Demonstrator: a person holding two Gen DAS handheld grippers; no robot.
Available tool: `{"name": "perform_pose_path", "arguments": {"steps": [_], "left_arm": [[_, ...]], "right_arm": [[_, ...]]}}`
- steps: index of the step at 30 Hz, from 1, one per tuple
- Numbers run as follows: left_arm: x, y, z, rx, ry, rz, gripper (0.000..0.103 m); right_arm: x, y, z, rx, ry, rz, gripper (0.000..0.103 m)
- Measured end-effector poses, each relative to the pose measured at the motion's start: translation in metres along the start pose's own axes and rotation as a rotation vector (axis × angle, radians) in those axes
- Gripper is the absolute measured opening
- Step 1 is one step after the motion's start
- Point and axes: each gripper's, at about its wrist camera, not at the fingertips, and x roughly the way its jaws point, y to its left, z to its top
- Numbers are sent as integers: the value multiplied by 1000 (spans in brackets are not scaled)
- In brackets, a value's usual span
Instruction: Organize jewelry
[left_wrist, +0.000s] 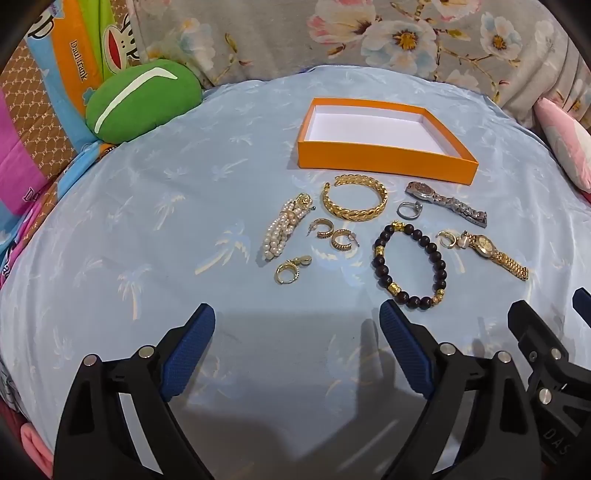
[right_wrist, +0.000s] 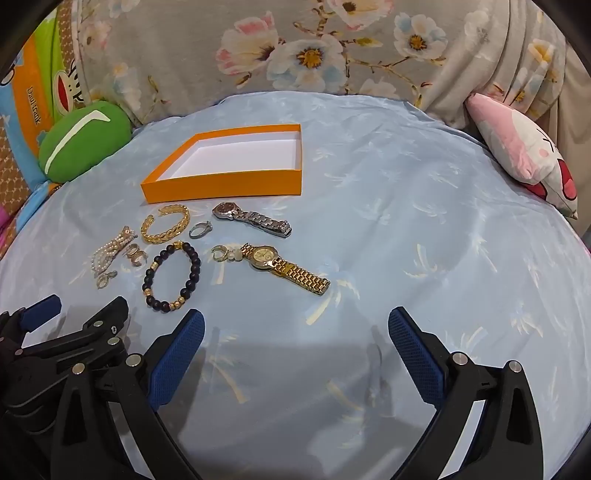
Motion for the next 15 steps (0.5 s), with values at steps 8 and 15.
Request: {"name": "perform_pose_path", "arguments": {"steps": [8, 15], "left_arm": [[0, 0, 1, -1, 0, 1, 88], [0, 0, 0, -2, -1, 0, 87]], "right_arm": [[0, 0, 0, 0, 0, -1, 98], [0, 0, 0, -1, 0, -1, 98]]}}
